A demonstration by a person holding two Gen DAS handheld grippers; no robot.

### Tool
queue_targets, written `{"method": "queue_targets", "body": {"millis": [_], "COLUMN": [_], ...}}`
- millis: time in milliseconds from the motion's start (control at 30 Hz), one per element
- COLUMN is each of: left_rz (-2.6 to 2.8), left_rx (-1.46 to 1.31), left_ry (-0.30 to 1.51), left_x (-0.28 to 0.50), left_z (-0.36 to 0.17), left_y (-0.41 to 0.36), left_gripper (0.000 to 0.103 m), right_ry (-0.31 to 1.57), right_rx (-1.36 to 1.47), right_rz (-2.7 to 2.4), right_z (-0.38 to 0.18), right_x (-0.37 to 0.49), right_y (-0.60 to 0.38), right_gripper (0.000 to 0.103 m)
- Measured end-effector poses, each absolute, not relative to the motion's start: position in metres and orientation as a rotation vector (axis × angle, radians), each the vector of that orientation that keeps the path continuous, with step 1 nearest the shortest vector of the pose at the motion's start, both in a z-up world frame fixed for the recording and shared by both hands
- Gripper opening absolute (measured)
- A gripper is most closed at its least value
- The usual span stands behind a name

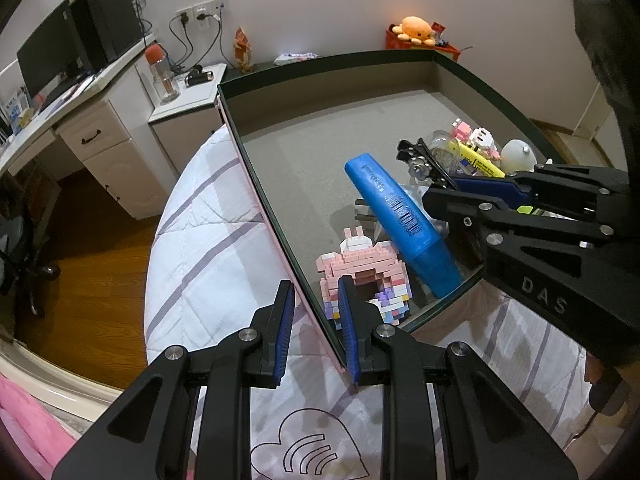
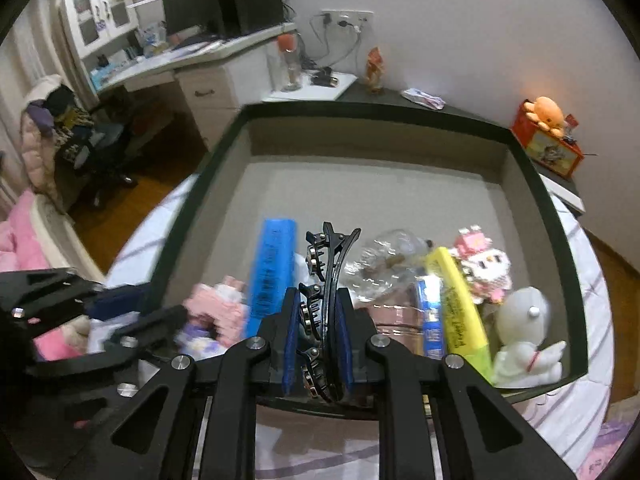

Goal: Organize rigid objects
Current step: 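Carry the black hair clip into the pink box and open the right gripper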

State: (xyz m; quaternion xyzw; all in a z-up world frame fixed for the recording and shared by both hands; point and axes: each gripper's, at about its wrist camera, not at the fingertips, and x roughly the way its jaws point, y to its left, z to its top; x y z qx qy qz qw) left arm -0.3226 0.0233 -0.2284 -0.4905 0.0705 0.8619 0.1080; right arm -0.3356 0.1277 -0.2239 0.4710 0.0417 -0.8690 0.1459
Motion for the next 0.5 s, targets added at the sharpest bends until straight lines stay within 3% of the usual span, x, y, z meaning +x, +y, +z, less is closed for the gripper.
{"method": "queue_targets", "body": {"millis": [500], "left_rz": [2.539], "left_rx": [-1.450], "left_ry": [0.218], "left_x": [-0.321], "left_z": [-0.229], "left_y": [0.024], "left_gripper": [0.021], "right_ry": [0.140], "right_rx": [1.322], "right_rz": [-2.540], "right_z": [-0.223], "right_x": [-0.328], "right_y": [0.125], "right_gripper": [0.019]}}
